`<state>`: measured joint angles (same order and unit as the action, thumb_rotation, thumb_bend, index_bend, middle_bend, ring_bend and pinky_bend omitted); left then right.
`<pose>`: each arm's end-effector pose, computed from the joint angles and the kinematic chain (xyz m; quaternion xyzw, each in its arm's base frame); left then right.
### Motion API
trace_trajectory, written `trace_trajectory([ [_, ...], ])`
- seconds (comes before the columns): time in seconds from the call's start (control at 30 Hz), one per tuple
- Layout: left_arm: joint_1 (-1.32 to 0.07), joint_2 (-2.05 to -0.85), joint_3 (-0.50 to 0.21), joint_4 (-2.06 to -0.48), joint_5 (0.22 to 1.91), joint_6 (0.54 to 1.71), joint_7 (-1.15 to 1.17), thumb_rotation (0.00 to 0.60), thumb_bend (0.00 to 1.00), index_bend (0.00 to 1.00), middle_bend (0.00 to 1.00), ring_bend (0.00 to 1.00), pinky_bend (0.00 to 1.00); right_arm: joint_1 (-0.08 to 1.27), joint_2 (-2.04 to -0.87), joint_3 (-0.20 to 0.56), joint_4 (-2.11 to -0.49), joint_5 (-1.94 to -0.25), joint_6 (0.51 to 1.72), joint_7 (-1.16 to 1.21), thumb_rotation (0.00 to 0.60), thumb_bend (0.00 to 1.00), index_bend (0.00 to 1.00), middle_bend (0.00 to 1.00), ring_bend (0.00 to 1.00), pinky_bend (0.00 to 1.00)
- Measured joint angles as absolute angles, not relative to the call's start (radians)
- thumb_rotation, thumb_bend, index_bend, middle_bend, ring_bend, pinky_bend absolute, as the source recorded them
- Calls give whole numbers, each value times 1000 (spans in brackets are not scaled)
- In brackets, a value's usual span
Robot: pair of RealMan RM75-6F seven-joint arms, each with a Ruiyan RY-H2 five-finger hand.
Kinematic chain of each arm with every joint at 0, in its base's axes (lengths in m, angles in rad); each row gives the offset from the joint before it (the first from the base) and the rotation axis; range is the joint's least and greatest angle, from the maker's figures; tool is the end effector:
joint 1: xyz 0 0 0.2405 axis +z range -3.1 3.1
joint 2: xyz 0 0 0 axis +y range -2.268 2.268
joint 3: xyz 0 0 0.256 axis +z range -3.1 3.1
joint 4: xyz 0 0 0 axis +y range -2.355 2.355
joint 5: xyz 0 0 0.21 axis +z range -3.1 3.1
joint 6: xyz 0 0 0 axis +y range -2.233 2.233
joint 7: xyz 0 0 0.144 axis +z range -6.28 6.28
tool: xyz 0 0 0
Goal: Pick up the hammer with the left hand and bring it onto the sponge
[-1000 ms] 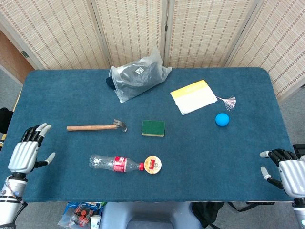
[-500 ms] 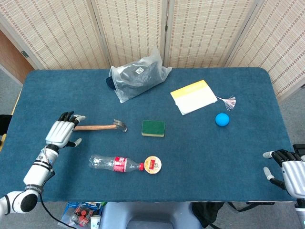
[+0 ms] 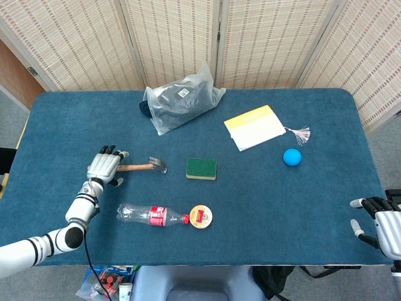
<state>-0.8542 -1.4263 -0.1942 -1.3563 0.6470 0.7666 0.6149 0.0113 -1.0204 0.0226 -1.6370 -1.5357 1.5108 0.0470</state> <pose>-0.1995 0.4041 0.0285 -0.7301 -0.4019 -0.2105 0.5110 -0.3210 -0.1522 0.1861 0.5946 -0.3940 0.3660 0.5977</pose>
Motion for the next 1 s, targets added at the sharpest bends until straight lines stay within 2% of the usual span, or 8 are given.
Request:
trace_trajectory([
  [0.17,-906,-1480,-175,-1298,576,762,654,600,277,205,255,51,0,8,-1020,23,-1628,-1528,1510,59,600,347,370,421,286,295],
  [0.5,-964,-1529,-132,-1237,485,751,696,600,403,250,315,106,0,6,-1023,27,-1611,-1514,1504,73,600,347,370,421,286,295],
  [1.0,-1002,-1567,-103,-1194,447,745,703,600,508,307,376,150,0,3,-1020,29,-1611,-1507,1503,75,600,347,370,421,286,295],
])
